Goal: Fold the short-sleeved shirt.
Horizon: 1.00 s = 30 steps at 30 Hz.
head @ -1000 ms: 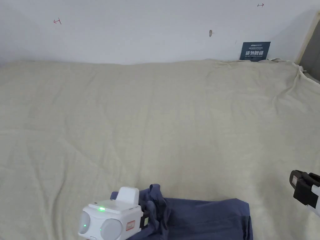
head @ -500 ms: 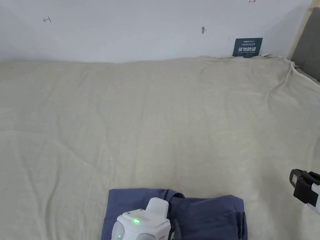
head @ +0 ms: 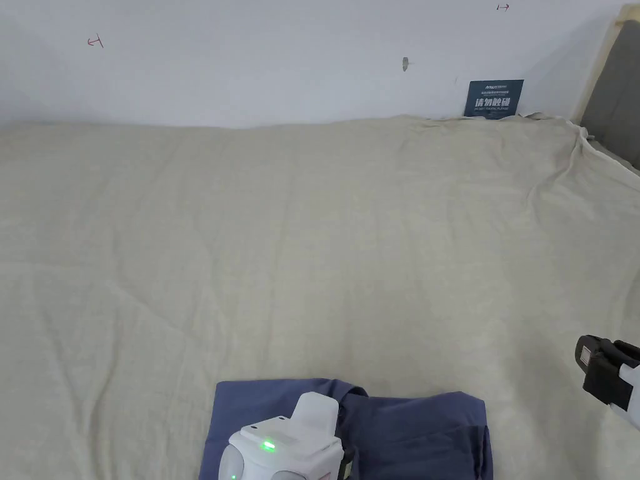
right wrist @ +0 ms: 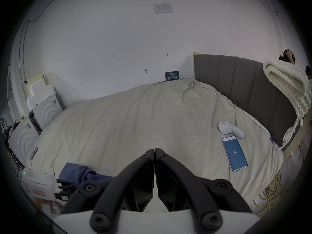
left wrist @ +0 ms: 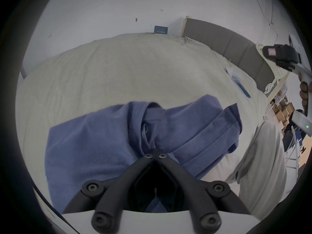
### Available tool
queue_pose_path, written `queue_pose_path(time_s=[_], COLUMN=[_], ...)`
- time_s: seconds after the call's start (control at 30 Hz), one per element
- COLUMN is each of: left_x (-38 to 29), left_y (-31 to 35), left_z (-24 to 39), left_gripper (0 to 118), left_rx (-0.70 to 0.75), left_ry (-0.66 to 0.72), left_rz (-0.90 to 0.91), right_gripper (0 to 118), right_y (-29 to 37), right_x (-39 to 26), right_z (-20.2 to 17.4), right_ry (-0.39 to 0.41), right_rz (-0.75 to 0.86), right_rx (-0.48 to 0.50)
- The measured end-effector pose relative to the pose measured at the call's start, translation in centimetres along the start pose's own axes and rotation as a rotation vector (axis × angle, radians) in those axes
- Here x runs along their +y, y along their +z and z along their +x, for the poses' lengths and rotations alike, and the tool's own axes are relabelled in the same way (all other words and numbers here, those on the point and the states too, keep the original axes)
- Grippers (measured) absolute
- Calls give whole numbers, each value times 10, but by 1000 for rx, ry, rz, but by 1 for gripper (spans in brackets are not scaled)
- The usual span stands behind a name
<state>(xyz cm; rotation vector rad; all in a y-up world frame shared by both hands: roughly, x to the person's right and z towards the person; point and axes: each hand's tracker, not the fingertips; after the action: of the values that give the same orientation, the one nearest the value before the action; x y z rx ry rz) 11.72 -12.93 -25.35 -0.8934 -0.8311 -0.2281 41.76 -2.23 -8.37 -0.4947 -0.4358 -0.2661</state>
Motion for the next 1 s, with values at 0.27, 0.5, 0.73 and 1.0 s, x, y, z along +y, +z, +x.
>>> queue_pose_path(time_s=[0.27,0.5,0.73,1.0], left_x=[38,43,24,6], left_y=[58,73,55,33], left_z=[-66,-150,-202,-218], left_gripper=[0,0,41,81], left_rx=[-65,-85,-150,-148], left_ry=[165,307,468,502], left_rz=[68,53,-58,-120], right_gripper=[1,1,1,1], right_y=[-2,-5,-8,-10], right_x=[3,3,-1,-2], right_z=[-1,-3,-5,-6], right_ry=[2,-2,1,7], right_rz=[10,6,-9,-20], right_rx=[11,17,19,21])
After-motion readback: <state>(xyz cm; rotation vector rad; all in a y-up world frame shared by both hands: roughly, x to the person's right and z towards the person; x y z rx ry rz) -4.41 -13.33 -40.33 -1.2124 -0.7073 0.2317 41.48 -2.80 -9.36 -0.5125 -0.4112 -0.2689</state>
